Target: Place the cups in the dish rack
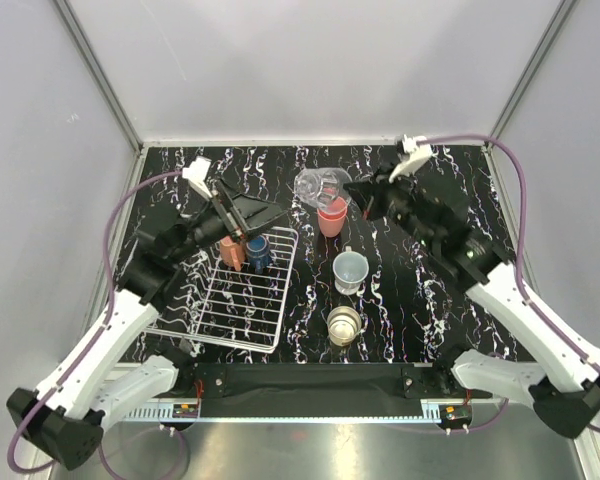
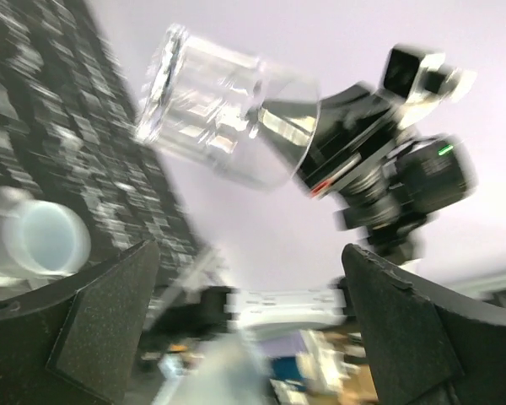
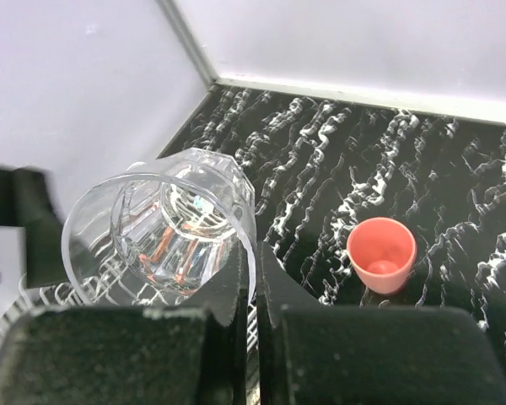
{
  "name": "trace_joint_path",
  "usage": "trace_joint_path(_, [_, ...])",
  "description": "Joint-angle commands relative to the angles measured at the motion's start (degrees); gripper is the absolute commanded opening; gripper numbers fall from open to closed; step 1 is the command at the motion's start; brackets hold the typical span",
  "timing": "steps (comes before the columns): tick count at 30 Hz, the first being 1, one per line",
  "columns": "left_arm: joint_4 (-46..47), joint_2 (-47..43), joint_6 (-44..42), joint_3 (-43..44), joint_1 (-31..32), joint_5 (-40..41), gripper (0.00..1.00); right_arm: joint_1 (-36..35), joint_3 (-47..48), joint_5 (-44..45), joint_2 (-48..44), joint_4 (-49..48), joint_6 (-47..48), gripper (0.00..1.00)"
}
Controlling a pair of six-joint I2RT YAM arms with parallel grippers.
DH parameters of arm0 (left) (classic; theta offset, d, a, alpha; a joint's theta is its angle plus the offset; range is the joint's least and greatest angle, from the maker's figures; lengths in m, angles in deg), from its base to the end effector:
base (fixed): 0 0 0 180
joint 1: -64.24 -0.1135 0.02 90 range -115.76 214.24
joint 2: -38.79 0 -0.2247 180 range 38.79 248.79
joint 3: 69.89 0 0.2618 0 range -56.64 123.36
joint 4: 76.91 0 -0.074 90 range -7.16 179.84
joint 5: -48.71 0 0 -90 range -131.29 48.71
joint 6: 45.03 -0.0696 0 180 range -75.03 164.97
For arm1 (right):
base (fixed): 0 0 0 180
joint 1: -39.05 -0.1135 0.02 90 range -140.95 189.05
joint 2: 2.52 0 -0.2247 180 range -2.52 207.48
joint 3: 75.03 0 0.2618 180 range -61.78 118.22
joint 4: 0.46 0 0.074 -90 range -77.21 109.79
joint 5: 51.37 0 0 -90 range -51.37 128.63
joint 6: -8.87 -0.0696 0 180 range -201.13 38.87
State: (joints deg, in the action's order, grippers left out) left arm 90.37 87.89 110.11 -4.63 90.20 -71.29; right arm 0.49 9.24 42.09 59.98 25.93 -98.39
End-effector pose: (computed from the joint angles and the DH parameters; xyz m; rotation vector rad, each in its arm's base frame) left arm 0.2171 -0.1444 0.3643 -0.1144 1.7663 -1.6100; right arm 0.2391 0.1852 0.3984 -0.2671 1.6763 0.6873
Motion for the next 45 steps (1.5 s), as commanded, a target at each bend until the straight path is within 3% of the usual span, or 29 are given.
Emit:
trace_joint_path(1, [17.5,2.7,14.5,-1.2,5.0,-1.9,0.96,0.2,-6.4,-6.3,-6.6,-15.3,3.4,0.00])
trace_joint_path(6, [26.6,5.6,23.7,-3.1,12.1,4.7,0.96,0.2,-10.7,-8.5,-11.4,-20.3,4.0,0.00])
trace_joint_path(15, [29.3,7.1,38.5,-5.2,13.0,7.9,0.99,0.2,-14.6,-15.2,-17.4,-23.7,4.7,0.00])
trace_joint_path(23, [26.9,9.7,38.7,-0.6,14.2,7.9,0.99,0.2,-17.0,-21.9,-17.9,-26.8,4.9,0.00])
trace_joint_path(28, [28.7,10.1,36.6,0.3,14.8,7.5,0.98,0.2,-17.1,-21.2,-17.2,-26.9,4.6,0.00])
trace_joint_path(39, [31.1,8.4,35.0,-1.3,15.2,9.1,0.85,0.2,-17.7,-20.1,-17.9,-26.6,4.8,0.00])
trace_joint_path(45, [40.4,9.8,36.7,-3.8,15.2,8.2,0.71,0.2,-17.6,-19.5,-18.6,-24.8,5.1,0.00])
